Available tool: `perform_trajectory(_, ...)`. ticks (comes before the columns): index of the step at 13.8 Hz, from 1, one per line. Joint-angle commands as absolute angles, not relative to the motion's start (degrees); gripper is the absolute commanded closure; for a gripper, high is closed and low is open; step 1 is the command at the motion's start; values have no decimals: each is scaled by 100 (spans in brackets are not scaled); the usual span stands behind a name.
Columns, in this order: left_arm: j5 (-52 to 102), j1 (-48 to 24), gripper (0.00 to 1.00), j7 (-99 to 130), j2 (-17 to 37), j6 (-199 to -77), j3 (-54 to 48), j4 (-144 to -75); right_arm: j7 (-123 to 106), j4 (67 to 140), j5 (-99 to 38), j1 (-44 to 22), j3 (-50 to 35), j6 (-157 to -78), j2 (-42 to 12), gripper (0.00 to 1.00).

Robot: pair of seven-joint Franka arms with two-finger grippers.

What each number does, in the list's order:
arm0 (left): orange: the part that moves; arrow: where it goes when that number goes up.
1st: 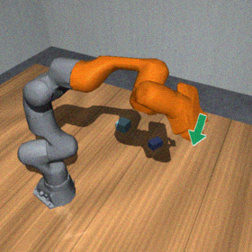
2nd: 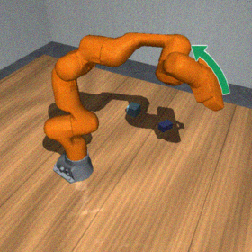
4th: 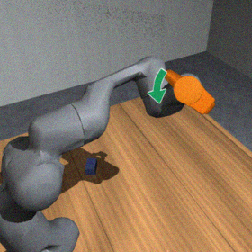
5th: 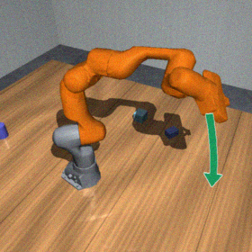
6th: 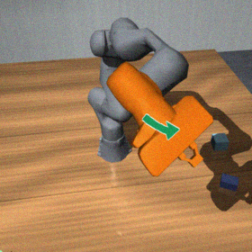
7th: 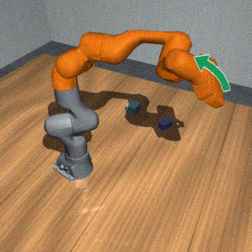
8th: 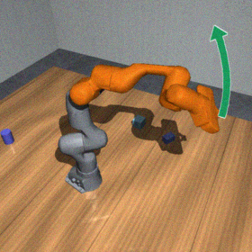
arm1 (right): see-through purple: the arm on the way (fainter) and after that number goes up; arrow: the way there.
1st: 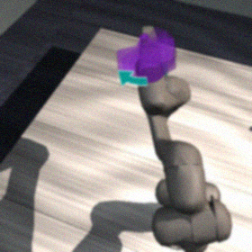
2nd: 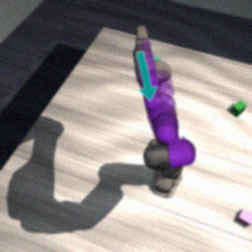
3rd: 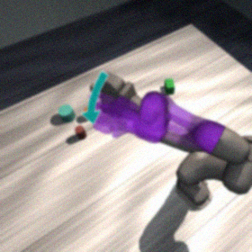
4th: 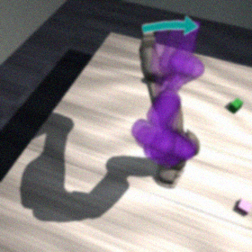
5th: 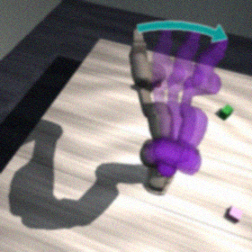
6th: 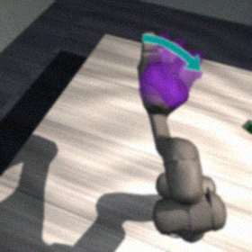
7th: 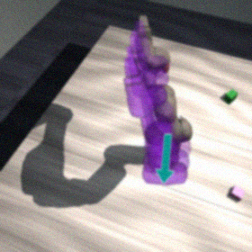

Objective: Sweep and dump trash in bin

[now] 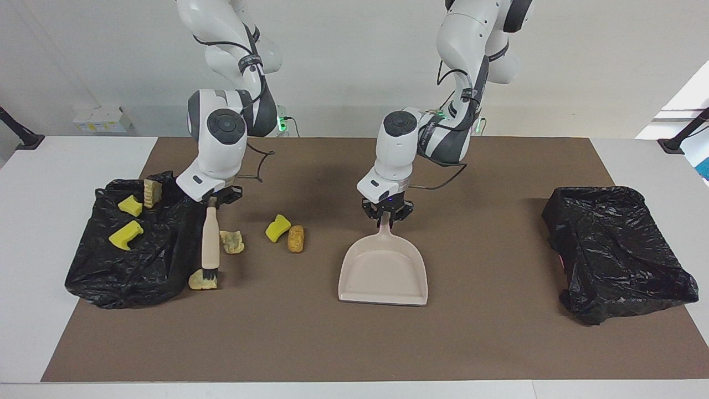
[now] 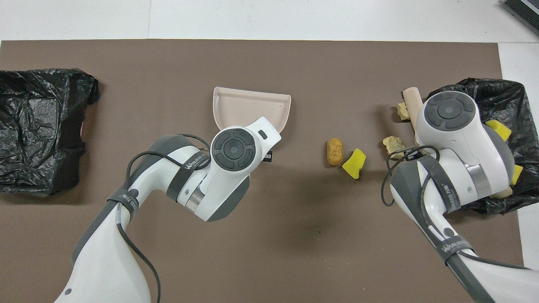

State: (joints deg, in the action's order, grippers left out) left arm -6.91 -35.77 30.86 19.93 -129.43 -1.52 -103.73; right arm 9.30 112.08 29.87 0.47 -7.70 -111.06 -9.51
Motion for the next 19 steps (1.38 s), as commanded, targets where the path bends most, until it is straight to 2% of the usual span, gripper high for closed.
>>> perform_trajectory(1,-1081,-3621,100,2692,1680,-12438,-88,-10327,853,10952,3837,281,-861,-11337,-1422,100)
perform_trajectory(4,-1072,-3568,100,973,1407,-11727,-53,-10327,905,10960,3973,229,-888,-11461,-1686,100)
perform_trajectory(6,-1090,-3551,100,-389,1301,-11296,-26,-10327,827,11030,3292,176,-905,-11513,-1714,100)
perform_trajectory(8,-1090,-3420,100,-1480,1275,-11032,-26,-10327,677,11083,2482,-34,-1002,-11383,-1653,100)
perform_trajectory(10,-1090,-3314,100,-2631,1266,-10908,-35,-10362,659,11083,2199,-394,-1072,-11050,-1609,100)
perform_trajectory(12,-1090,-3278,100,-3590,1257,-10890,-35,-10389,668,11013,1708,-483,-1396,-10812,-1565,100)
perform_trajectory(14,-1090,-3287,100,-3928,1257,-10881,-35,-10406,659,10856,1189,-475,-1520,-10618,-1477,100)
perform_trajectory(16,-1090,-3313,100,-3920,1266,-10933,-35,-10511,642,10392,1177,-388,-1512,-10154,-1476,100)
perform_trajectory(19,-1090,-3392,100,-3911,1161,-11038,-35,-10704,642,9993,1894,-247,-1389,-9932,-1485,100)
